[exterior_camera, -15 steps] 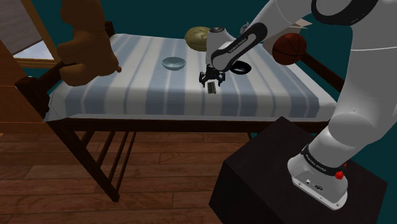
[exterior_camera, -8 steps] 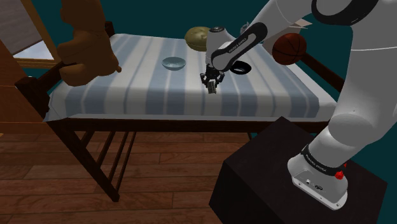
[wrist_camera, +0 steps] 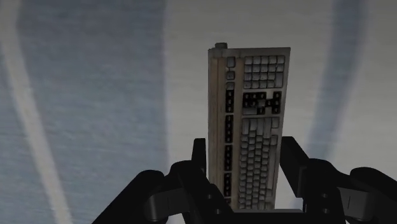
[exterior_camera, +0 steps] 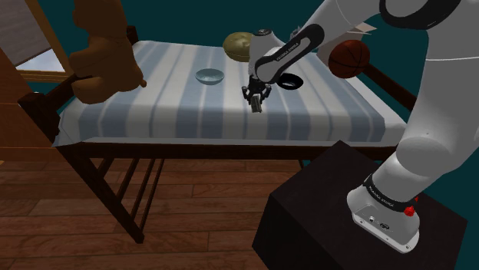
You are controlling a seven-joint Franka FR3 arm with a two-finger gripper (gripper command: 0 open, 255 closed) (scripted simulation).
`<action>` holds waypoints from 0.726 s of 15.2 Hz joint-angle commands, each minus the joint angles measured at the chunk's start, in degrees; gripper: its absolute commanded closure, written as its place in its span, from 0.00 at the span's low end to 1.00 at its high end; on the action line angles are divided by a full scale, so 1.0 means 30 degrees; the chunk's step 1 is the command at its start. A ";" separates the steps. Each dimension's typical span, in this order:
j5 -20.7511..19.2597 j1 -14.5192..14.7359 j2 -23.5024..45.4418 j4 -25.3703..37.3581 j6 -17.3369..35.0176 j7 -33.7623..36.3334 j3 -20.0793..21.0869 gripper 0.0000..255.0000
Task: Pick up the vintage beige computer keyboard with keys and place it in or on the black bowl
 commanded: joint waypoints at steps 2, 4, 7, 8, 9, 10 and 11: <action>0.0260 -0.0096 -0.0508 0.0046 -0.0533 -0.0256 0.0141 1.00; 0.0442 -0.0152 -0.0855 0.0097 -0.0914 -0.0430 0.0233 1.00; 0.0708 -0.0228 -0.1357 0.0205 -0.1497 -0.0686 0.0359 1.00; 0.0795 -0.0251 -0.1519 0.0249 -0.1694 -0.0770 0.0398 1.00; 0.0881 -0.0273 -0.1678 0.0298 -0.1892 -0.0853 0.0435 1.00; 0.0966 -0.0293 -0.1834 0.0351 -0.2092 -0.0935 0.0471 1.00; 0.1050 -0.0313 -0.1987 0.0409 -0.2293 -0.1016 0.0505 1.00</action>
